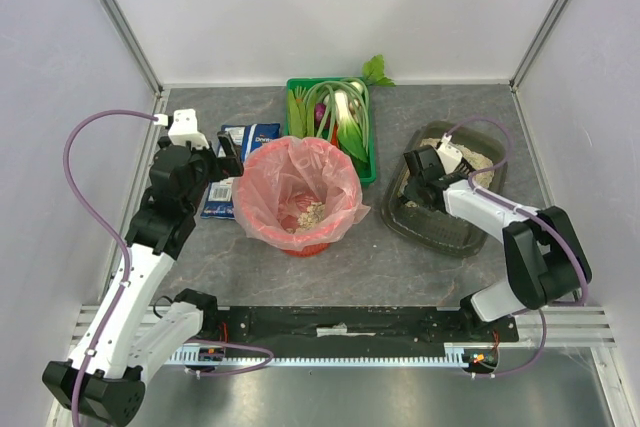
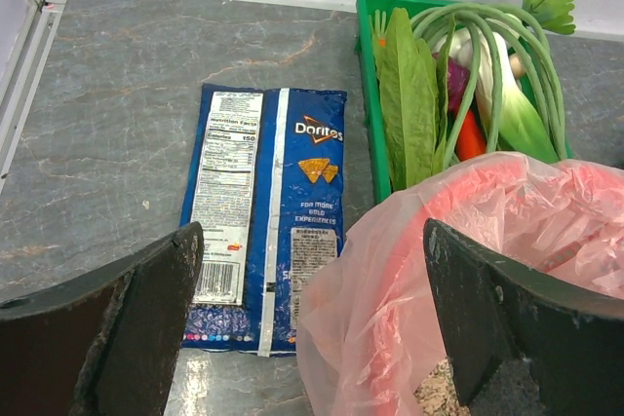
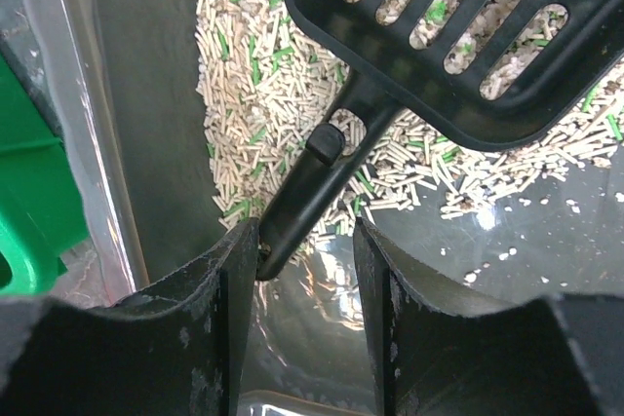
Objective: Clean the litter box
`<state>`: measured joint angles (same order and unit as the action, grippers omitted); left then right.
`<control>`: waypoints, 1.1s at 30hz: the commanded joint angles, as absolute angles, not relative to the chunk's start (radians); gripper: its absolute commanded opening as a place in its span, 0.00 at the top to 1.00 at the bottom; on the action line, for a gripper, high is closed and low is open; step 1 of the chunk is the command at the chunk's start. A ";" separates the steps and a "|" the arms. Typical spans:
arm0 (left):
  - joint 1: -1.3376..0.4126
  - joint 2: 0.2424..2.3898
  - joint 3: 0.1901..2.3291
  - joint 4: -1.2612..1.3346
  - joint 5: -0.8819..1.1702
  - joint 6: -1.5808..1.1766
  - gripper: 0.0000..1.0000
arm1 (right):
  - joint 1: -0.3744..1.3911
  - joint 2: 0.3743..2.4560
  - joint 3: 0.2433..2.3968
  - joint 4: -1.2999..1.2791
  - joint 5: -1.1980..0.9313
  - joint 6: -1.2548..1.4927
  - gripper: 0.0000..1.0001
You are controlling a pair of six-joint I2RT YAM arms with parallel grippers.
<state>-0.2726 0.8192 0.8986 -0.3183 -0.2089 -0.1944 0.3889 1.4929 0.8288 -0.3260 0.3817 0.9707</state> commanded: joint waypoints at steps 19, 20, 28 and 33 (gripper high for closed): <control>-0.288 0.805 0.893 -0.278 -0.242 -0.147 0.01 | 0.388 1.608 0.847 -0.239 0.491 1.048 0.52; -0.288 0.805 0.893 -0.278 -0.244 -0.147 0.01 | 0.387 1.609 0.847 -0.239 0.491 1.046 0.52; -0.288 0.807 0.893 -0.276 -0.245 -0.146 0.01 | 0.380 1.546 0.841 -0.241 0.483 1.045 0.60; -0.288 0.805 0.893 -0.276 -0.247 -0.144 0.01 | 0.370 1.500 0.836 -0.255 0.499 1.031 0.65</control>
<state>-0.2840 0.8181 0.8932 -0.3183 -0.2131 -0.1833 0.3824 1.5612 0.8288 -0.2638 0.4458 1.0218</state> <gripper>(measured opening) 0.993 0.369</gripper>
